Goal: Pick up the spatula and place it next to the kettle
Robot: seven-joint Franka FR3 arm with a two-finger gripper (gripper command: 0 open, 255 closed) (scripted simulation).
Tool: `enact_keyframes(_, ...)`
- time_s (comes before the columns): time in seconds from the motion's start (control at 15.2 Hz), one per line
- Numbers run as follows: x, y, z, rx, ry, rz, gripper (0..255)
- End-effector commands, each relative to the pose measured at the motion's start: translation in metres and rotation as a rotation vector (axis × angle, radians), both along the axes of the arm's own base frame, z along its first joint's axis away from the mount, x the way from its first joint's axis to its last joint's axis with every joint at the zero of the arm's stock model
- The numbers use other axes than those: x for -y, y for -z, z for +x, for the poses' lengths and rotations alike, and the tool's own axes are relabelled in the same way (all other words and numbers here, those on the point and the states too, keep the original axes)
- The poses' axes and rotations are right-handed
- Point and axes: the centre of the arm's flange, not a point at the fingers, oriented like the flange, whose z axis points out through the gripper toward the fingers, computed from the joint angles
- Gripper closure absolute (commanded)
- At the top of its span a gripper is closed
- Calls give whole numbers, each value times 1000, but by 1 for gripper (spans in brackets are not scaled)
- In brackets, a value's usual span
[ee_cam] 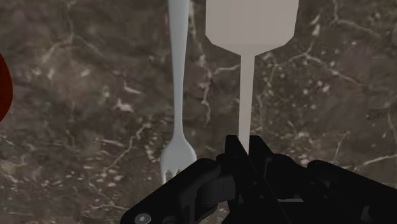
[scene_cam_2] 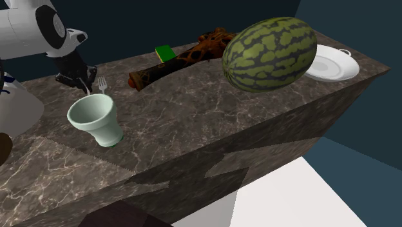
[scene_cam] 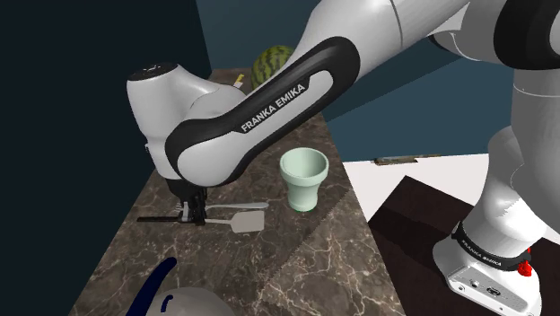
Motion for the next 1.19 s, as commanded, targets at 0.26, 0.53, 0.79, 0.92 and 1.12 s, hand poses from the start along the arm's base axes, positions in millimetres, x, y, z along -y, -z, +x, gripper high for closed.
enact_keyframes(0.26,0,0,0,0,0,0,0)
enact_keyframes(0.53,1,-13,-1,0,0,0,0)
enact_keyframes(0.79,2,-50,-2,0,0,0,0)
enact_keyframes(0.92,2,-50,-2,0,0,0,0)
enact_keyframes(1.12,2,-50,-2,0,0,0,0)
